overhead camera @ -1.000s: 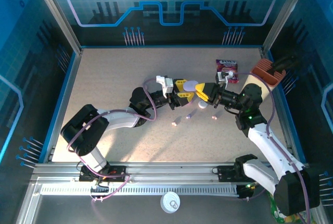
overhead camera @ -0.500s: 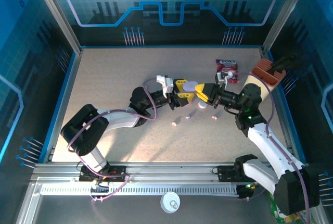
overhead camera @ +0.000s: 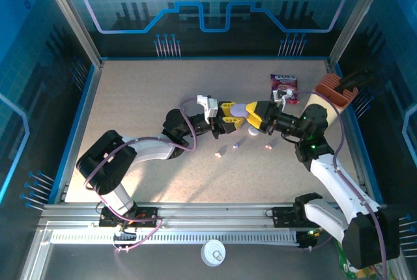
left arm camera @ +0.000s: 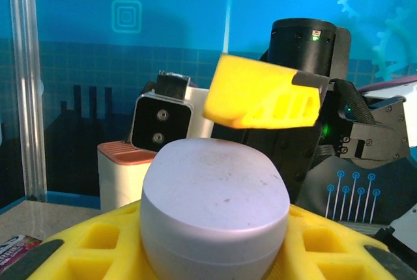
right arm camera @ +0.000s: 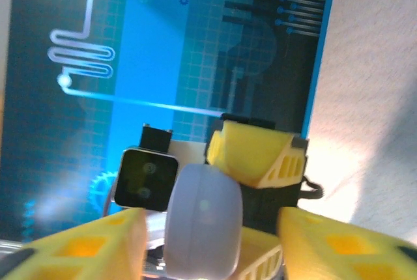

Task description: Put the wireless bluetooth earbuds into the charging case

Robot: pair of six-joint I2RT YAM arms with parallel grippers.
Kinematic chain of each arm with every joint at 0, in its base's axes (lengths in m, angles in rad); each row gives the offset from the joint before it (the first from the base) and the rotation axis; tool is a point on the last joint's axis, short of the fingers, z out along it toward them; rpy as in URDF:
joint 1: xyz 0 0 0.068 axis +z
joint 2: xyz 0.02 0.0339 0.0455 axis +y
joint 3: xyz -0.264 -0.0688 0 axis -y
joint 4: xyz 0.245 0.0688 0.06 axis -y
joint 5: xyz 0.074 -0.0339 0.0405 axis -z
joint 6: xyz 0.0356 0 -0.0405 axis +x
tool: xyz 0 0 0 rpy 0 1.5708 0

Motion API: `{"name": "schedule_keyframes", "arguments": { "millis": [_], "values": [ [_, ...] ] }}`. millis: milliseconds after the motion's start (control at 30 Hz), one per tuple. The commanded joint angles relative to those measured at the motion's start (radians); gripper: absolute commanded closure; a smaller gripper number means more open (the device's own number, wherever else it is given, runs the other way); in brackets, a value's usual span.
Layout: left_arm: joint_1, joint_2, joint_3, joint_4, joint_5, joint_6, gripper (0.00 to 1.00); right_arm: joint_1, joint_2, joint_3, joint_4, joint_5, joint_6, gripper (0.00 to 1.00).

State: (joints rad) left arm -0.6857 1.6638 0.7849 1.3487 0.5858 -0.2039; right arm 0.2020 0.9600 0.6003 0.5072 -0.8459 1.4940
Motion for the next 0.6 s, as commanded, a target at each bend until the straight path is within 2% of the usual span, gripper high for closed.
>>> {"name": "schedule_keyframes", "arguments": {
  "millis": [0,133,233,367,467,567],
  "values": [
    [-0.005,-0.036,0.000,-0.023,0.036,0.033,0.64,-0.043,-0.039,0.021,-0.115,0.002,-0.205,0.35],
    [0.007,-0.088,-0.044,-0.078,0.056,0.048,0.64,-0.058,-0.066,0.139,-0.529,0.052,-0.629,0.27],
    [0.016,-0.134,-0.073,-0.147,0.071,0.067,0.64,-0.051,-0.060,0.239,-0.758,0.095,-0.930,0.25],
    [0.023,-0.191,-0.100,-0.251,0.085,0.105,0.63,0.045,-0.024,0.422,-1.096,0.244,-1.351,0.22],
    [0.027,-0.223,-0.113,-0.310,0.092,0.129,0.63,0.169,-0.003,0.484,-1.172,0.401,-1.544,0.21],
    [0.027,-0.242,-0.117,-0.343,0.094,0.139,0.63,0.234,0.003,0.510,-1.154,0.440,-1.610,0.21]
  ]
}}
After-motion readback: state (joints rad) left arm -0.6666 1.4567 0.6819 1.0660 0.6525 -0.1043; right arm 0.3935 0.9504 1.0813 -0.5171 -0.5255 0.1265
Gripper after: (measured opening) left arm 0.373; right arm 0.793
